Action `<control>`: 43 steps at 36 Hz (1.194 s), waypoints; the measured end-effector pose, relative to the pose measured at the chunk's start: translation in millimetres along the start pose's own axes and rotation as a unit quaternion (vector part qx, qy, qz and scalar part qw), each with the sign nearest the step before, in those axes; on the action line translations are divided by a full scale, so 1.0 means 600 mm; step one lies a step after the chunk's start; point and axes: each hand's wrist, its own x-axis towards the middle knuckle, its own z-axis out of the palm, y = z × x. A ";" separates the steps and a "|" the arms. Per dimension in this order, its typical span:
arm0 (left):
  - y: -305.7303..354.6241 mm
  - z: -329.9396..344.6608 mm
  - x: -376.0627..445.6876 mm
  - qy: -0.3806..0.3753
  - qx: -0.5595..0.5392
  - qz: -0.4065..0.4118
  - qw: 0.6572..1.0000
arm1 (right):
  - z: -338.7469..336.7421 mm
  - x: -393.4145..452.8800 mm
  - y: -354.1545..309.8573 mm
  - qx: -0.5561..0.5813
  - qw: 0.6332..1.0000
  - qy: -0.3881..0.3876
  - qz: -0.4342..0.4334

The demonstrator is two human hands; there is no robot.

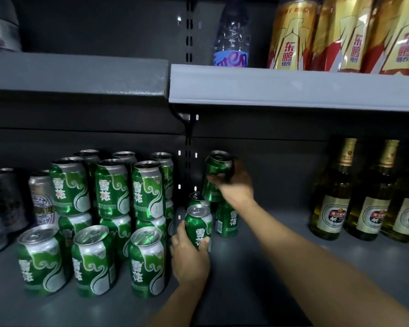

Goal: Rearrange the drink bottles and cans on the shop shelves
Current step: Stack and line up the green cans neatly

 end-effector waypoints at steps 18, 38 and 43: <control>-0.002 -0.005 0.007 -0.014 -0.024 -0.008 1.000 | 0.060 0.039 -0.030 -0.097 0.993 -0.070 0.022; -0.008 -0.005 0.004 -0.019 -0.046 0.013 0.999 | 0.031 -0.033 0.144 -0.130 0.972 -0.070 0.181; -0.003 -0.007 0.006 -0.023 -0.036 0.004 0.999 | 0.043 -0.044 0.141 -0.132 0.979 -0.029 0.150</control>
